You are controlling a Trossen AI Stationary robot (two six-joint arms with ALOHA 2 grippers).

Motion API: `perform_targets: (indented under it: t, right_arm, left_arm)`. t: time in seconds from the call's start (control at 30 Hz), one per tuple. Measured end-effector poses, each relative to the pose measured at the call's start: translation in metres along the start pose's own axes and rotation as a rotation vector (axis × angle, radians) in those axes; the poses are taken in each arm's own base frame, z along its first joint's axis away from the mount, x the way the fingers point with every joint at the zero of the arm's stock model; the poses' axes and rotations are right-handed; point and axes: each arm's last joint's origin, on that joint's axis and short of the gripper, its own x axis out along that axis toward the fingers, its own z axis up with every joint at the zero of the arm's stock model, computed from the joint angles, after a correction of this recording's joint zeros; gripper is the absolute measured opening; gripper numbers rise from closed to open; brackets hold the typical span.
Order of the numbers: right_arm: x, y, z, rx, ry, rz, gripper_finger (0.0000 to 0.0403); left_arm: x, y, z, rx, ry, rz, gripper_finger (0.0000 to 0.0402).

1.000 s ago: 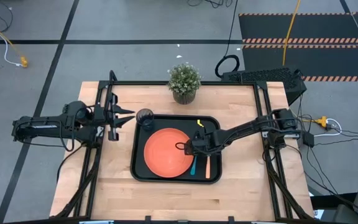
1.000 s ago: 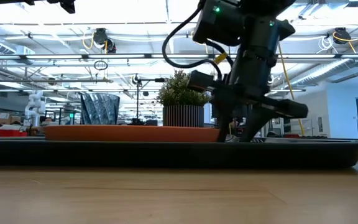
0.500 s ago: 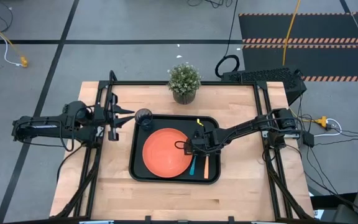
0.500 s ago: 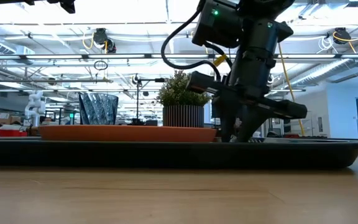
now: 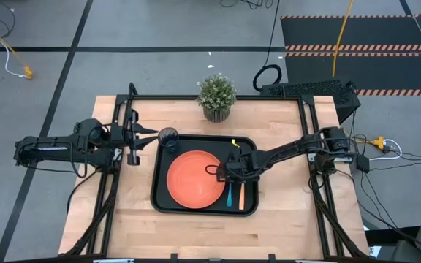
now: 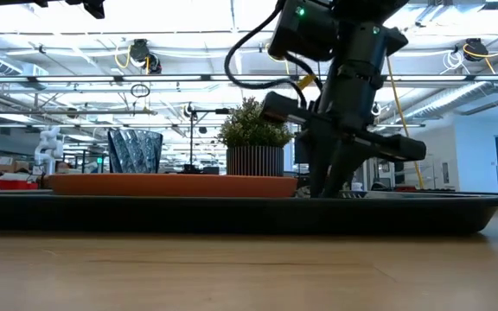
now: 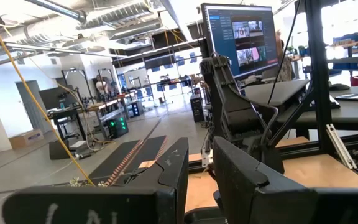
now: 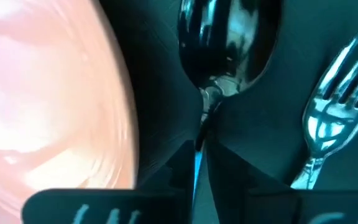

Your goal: Pick and place plate/cup/fork/spoon on tray

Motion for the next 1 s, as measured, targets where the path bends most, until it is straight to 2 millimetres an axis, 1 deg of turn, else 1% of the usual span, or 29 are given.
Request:
perform_targets:
  t: [0.13, 0.43, 0.63, 0.8, 1.0]
  right_arm:
    - [-0.007, 0.001, -0.001, -0.001, -0.021, 0.016, 0.0031]
    - [-0.007, -0.001, -0.010, 0.006, -0.009, 0.009, 0.0031]
    - [-0.015, 0.000, -0.013, -0.001, -0.006, 0.025, 0.0031]
    - [-0.034, -0.001, -0.014, -0.007, -0.037, 0.059, 0.0031]
    - [-0.060, -0.015, -0.024, -0.018, -0.107, 0.006, 0.0031]
  left_arm:
    - [0.000, 0.000, 0.000, 0.000, 0.000, 0.000, 0.0078]
    - [0.000, 0.000, 0.000, 0.000, 0.000, 0.000, 0.0078]
    - [0.000, 0.000, 0.000, 0.000, 0.001, 0.000, 0.0078]
    - [0.000, 0.000, 0.000, 0.000, 0.002, 0.000, 0.0078]
    - [0.000, 0.000, -0.001, 0.004, 0.012, -0.002, 0.0078]
